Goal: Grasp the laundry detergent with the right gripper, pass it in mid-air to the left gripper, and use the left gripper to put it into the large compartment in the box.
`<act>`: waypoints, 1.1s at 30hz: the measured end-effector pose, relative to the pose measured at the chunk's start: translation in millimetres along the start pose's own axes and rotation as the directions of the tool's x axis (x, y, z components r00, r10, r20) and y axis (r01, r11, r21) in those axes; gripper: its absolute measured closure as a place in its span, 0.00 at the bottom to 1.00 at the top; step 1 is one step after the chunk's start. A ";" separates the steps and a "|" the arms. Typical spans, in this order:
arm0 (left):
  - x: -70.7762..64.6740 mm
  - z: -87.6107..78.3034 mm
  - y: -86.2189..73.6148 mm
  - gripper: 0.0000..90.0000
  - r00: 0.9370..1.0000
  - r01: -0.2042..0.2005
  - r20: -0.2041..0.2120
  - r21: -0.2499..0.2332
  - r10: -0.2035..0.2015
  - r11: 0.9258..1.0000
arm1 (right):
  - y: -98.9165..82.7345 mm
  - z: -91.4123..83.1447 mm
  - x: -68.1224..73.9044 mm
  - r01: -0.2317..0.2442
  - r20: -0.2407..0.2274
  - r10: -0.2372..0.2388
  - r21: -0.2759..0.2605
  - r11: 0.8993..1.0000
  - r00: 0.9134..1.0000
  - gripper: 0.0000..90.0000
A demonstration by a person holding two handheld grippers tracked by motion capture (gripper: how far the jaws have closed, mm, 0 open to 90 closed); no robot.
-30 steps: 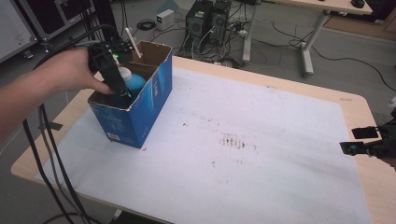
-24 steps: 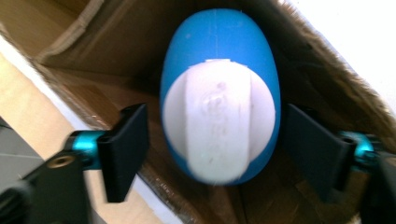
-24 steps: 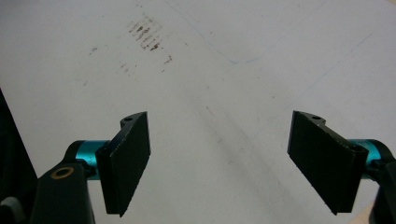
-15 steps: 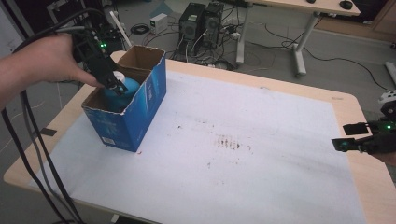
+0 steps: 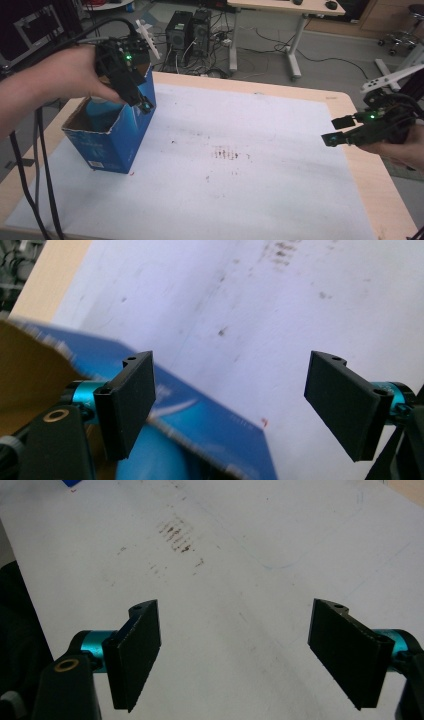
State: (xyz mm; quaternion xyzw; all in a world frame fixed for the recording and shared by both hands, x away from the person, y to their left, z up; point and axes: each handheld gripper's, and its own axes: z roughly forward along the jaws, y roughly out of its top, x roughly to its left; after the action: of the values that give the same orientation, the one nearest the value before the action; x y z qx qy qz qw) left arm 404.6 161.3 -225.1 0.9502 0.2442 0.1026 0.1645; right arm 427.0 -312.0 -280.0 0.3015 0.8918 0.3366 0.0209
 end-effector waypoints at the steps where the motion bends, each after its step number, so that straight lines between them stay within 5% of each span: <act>1: -2.6 3.7 4.5 0.23 1.000 -0.009 0.003 0.003 0.009 1.000 | 1.1 0.0 1.5 0.004 0.001 -0.004 0.001 1.000 1.000 0.23; 10: -21.1 35.1 34.7 0.23 0.996 -0.076 0.049 -0.003 0.076 0.997 | 7.0 1.7 11.1 0.034 0.002 -0.034 0.002 0.999 0.999 0.23; 16: -28.3 50.8 46.1 0.23 0.995 -0.086 0.052 -0.008 0.087 0.996 | 11.6 1.2 17.1 0.052 -0.004 -0.052 0.000 0.999 0.999 0.23; 33: -32.6 68.0 47.0 0.23 0.993 -0.103 0.055 0.007 0.102 0.995 | 12.0 2.4 16.0 0.057 -0.013 -0.057 0.008 0.998 0.998 0.23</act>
State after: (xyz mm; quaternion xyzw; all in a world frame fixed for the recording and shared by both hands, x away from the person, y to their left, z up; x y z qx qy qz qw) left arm 415.4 88.4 -274.6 0.9647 0.1909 0.0837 0.1609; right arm 420.8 -294.6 -271.9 0.2741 0.9015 0.3340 0.0237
